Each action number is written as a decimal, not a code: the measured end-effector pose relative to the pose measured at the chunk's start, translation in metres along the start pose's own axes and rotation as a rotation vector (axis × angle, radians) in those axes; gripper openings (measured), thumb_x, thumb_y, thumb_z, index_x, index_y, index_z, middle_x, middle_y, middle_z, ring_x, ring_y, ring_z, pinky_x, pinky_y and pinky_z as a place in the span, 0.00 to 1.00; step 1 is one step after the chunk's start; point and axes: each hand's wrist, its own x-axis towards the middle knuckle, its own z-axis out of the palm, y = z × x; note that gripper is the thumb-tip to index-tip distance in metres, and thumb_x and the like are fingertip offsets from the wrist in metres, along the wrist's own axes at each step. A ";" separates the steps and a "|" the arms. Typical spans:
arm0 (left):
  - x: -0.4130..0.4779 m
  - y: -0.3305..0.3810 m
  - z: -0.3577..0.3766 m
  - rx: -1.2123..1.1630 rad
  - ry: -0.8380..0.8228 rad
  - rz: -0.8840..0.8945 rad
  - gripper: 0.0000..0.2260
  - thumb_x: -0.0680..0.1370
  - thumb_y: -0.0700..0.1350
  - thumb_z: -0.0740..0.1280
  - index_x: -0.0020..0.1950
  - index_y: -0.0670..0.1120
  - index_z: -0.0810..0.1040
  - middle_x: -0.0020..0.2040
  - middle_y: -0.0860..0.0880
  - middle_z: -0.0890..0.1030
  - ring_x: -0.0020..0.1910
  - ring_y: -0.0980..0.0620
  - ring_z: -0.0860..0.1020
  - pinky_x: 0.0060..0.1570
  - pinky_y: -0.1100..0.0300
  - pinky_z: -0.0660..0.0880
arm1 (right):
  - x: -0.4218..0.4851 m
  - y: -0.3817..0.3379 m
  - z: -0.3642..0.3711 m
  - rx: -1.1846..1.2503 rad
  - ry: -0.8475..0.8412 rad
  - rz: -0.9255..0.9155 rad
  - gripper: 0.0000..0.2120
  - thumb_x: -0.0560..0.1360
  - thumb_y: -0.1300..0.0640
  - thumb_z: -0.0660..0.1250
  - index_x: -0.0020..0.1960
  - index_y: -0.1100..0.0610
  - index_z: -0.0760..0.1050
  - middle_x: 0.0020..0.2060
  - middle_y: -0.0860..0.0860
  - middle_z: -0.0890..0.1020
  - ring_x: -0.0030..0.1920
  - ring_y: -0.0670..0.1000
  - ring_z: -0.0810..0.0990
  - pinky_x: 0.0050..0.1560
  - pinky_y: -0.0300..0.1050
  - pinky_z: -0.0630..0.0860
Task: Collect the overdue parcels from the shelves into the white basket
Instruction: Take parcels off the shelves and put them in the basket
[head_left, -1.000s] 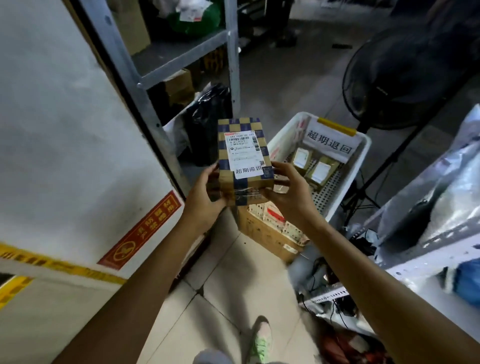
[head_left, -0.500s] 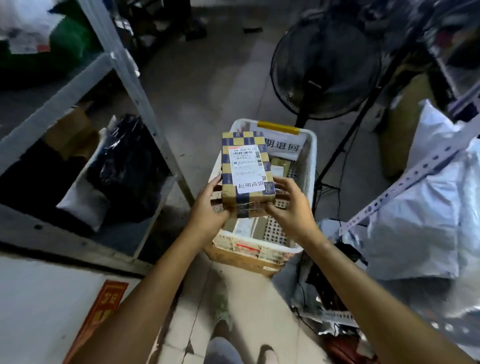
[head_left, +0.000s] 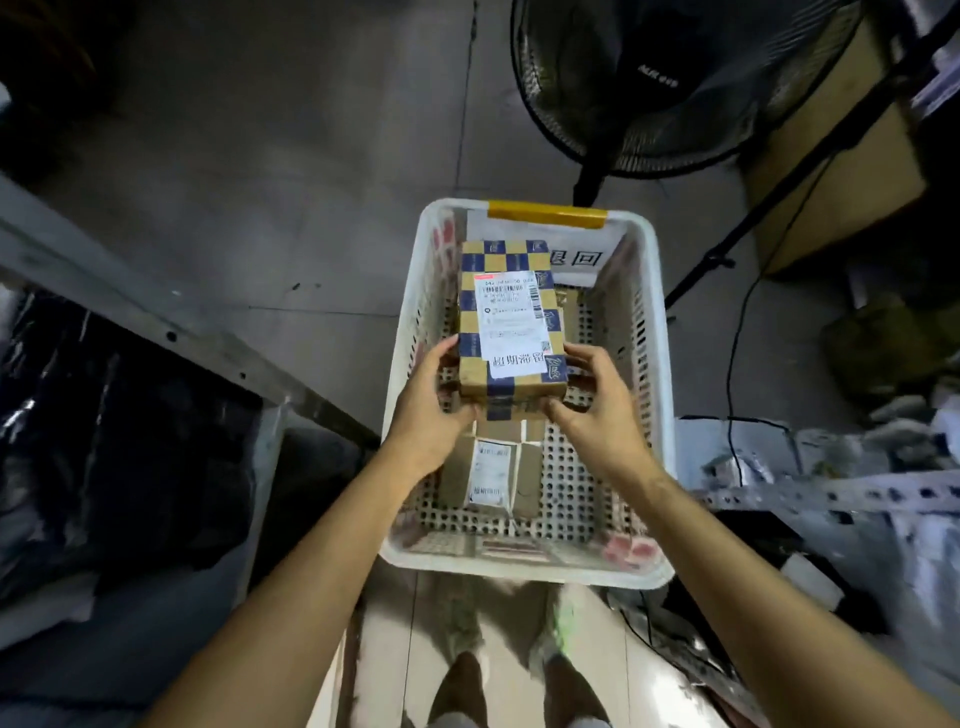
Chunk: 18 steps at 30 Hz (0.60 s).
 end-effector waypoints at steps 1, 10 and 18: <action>0.015 -0.006 0.002 -0.002 0.004 -0.003 0.38 0.71 0.34 0.76 0.69 0.67 0.67 0.70 0.53 0.74 0.69 0.54 0.73 0.70 0.47 0.71 | 0.015 0.009 0.005 0.000 -0.004 0.006 0.30 0.72 0.65 0.73 0.69 0.48 0.68 0.62 0.38 0.75 0.64 0.38 0.74 0.68 0.46 0.72; 0.156 -0.098 0.040 0.060 0.081 0.006 0.40 0.67 0.39 0.78 0.70 0.67 0.65 0.68 0.55 0.75 0.69 0.53 0.73 0.69 0.43 0.71 | 0.151 0.132 0.057 0.028 0.035 -0.034 0.30 0.70 0.62 0.77 0.68 0.49 0.70 0.63 0.42 0.77 0.63 0.40 0.75 0.62 0.44 0.77; 0.225 -0.147 0.065 0.165 0.161 0.028 0.32 0.72 0.30 0.72 0.73 0.45 0.66 0.61 0.56 0.73 0.59 0.61 0.75 0.59 0.75 0.69 | 0.235 0.231 0.097 -0.019 -0.030 -0.074 0.32 0.68 0.57 0.78 0.67 0.46 0.67 0.63 0.43 0.75 0.64 0.44 0.75 0.61 0.55 0.77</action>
